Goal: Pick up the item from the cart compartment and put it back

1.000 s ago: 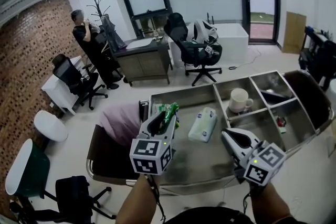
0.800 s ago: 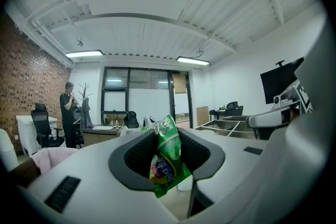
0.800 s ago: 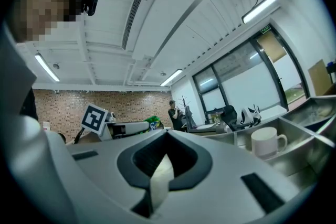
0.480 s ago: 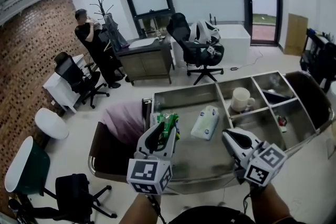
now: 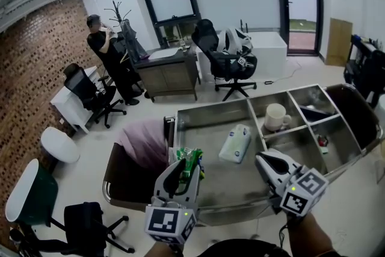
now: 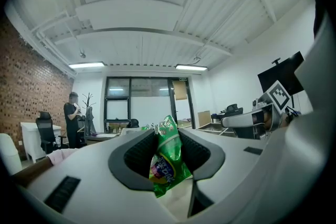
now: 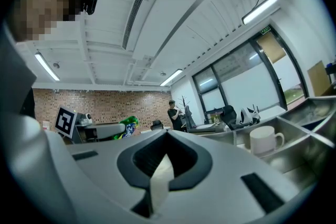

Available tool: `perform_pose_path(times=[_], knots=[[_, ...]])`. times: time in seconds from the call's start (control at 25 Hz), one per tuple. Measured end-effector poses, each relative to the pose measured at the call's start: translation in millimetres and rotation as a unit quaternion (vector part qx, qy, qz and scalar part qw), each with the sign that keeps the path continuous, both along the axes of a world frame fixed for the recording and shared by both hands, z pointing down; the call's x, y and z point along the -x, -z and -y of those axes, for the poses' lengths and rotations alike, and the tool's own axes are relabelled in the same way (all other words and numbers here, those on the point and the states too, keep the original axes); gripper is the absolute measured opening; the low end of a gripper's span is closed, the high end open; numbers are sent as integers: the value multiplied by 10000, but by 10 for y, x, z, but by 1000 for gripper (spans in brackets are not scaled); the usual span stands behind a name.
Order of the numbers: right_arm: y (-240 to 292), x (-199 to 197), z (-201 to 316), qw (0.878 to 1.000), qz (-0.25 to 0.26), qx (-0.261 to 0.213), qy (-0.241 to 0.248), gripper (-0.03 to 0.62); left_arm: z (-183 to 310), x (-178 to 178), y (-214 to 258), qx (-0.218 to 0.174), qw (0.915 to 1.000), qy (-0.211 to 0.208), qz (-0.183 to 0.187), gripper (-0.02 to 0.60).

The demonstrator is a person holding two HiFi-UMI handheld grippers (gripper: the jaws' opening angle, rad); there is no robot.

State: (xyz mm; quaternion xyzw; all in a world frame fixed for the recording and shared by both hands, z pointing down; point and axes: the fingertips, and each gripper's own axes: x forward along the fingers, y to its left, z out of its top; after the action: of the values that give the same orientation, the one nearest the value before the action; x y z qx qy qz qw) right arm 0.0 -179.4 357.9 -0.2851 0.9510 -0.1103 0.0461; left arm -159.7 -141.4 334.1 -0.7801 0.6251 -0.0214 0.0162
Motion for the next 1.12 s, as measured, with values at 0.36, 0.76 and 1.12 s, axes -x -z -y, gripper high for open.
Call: perform_pose_path(times=[0.36,0.76,1.12], knots=[[25,28,-33,10000,-26,-47,66,17,17,1,-41,36,10000,-14,-48,132],[40,35,-44,10000,-44,-43,61,17,61,-6,-39,94,9997,2,-208,133],[3,38,-30,10000,-44,-14,46,17,88,-18,-91,150,9997,-9,-215,133]])
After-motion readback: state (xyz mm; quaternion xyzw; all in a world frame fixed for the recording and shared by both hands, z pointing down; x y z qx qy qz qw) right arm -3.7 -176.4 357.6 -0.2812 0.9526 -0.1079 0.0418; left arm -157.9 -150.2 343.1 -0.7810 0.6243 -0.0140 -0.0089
